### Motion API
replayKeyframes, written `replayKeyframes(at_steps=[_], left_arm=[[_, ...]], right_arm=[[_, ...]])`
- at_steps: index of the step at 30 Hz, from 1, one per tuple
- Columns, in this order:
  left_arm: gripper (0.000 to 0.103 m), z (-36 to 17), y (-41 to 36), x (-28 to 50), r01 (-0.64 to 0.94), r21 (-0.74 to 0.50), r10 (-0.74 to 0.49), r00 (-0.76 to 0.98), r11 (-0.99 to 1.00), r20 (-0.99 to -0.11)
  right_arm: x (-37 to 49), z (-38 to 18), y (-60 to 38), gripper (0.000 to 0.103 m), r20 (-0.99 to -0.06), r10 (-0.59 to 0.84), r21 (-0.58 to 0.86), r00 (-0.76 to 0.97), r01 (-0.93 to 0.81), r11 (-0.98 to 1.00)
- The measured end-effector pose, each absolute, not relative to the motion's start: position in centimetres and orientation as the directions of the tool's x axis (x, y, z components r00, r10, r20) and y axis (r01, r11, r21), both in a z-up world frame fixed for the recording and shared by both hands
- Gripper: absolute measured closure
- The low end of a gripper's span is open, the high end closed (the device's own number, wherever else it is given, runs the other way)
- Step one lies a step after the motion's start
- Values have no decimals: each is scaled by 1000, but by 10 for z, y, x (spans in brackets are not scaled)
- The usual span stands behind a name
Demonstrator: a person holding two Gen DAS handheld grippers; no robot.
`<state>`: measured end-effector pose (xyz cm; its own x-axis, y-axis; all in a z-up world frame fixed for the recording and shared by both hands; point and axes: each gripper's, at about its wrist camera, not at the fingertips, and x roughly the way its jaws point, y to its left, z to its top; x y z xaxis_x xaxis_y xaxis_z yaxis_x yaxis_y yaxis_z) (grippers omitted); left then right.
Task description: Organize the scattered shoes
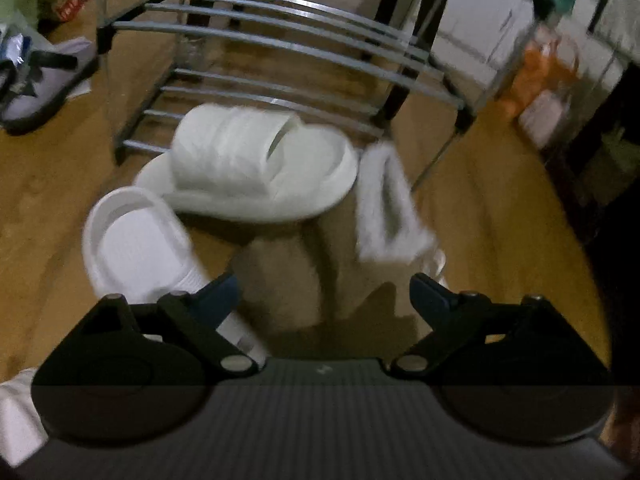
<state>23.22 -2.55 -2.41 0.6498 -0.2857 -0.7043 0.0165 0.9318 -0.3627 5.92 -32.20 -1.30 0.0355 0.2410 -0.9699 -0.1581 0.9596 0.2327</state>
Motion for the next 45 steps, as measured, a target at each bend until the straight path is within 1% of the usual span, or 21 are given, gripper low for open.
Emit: replayKeyframes(at_steps=[1, 2, 4, 7, 9, 10, 12, 14, 17, 22, 28, 30, 32, 35, 38, 39, 40, 42, 43, 44, 45], left_arm=[[8, -23, -28, 237, 16, -363, -282, 663, 932, -694], [5, -23, -32, 241, 17, -347, -268, 669, 938, -693], [2, -28, -51, 261, 37, -273, -229, 656, 961, -719], [4, -44, -67, 281, 50, -211, -197, 615, 976, -764], [38, -54, -68, 287, 24, -213, -183, 612, 977, -769], [76, -61, -64, 289, 0, -242, -195, 588, 970, -785], [80, -69, -57, 286, -26, -303, -234, 574, 953, -785], [85, -69, -55, 278, -23, -303, -230, 595, 953, -770], [84, -70, -53, 270, -28, -320, -236, 615, 947, -752], [84, -72, -49, 273, -44, -374, -276, 594, 926, -756], [84, -58, -39, 235, -29, -566, -442, 590, 824, -675], [84, -64, -42, 219, -20, -633, -521, 549, 774, -654], [84, -82, -47, 201, -49, -704, -603, 477, 709, -640], [84, -110, -67, 180, -134, -766, -685, 371, 629, -627], [83, -117, -89, 161, -141, -784, -713, 343, 605, -612], [83, -121, -97, 151, -181, -789, -723, 322, 587, -612], [81, -128, -106, 138, -236, -784, -729, 288, 574, -621], [71, -139, -116, 126, -286, -759, -732, 217, 586, -646], [59, -143, -120, 120, -285, -750, -733, 188, 597, -654], [50, -145, -120, 115, -281, -747, -732, 179, 603, -658], [45, -145, -117, 109, -280, -746, -730, 183, 604, -659]], right_arm=[[59, -12, -321, 47, -971, 236, 228, 35, -164, 960], [59, -12, -321, 47, -971, 237, 228, 35, -160, 960], [59, -12, -323, 47, -970, 240, 233, 35, -141, 962], [63, -15, -327, 47, -970, 240, 234, 40, -117, 965], [66, -18, -329, 47, -970, 242, 236, 40, -107, 966], [67, -19, -331, 47, -970, 239, 234, 42, -102, 967], [67, -20, -334, 47, -972, 231, 226, 43, -98, 969], [66, -21, -337, 47, -974, 224, 220, 43, -93, 971], [66, -23, -343, 47, -975, 217, 213, 41, -78, 974], [66, -27, -352, 47, -975, 217, 214, 41, -53, 975], [72, -30, -359, 46, -979, 199, 197, 46, -32, 980], [75, -31, -363, 46, -978, 199, 199, 56, -14, 980], [77, -32, -366, 46, -977, 206, 207, 61, 4, 978], [80, -34, -370, 46, -973, 222, 224, 60, 29, 974], [83, -31, -376, 46, -969, 233, 237, 78, 44, 971], [84, -30, -378, 46, -968, 235, 240, 84, 50, 970], [84, -30, -380, 46, -968, 236, 242, 90, 56, 969], [87, -30, -384, 45, -968, 232, 240, 98, 71, 968], [90, -32, -386, 45, -969, 225, 233, 99, 81, 969], [91, -34, -387, 44, -970, 221, 230, 100, 87, 969], [95, -39, -389, 43, -970, 217, 228, 106, 102, 968]])
